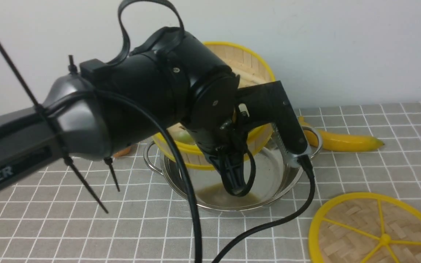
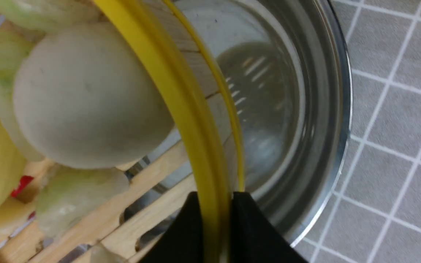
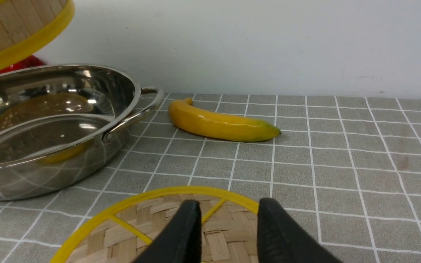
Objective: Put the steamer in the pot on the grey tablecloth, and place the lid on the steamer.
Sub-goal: 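Place the bamboo steamer basket with dumplings into the steel pot with the left gripper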
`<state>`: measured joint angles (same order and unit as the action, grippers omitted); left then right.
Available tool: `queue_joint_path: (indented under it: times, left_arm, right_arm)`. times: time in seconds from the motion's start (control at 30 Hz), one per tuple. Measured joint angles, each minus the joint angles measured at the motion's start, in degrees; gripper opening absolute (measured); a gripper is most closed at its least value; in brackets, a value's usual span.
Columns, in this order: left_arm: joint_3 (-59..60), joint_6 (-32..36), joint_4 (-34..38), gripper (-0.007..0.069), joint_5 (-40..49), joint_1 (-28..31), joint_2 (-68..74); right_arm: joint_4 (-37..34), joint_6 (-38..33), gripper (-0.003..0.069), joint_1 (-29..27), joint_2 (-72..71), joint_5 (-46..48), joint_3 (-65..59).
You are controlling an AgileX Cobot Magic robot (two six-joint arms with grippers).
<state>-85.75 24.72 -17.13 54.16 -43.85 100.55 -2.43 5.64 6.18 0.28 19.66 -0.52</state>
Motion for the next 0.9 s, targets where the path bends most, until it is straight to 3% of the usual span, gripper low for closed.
queue_joint_path:
  times: [0.47, 0.9]
  left_arm:
    - [-0.52, 2.37, 2.45, 0.0064, -6.81, 0.36, 8.14]
    - [-0.52, 3.02, 5.98, 0.0064, -6.23, 2.56, 11.51]
  right_arm:
    - [0.00, 0.00, 0.0240, 0.00, 0.00, 0.00, 0.00]
    - [0.00, 0.00, 0.0240, 0.00, 0.00, 0.00, 0.00]
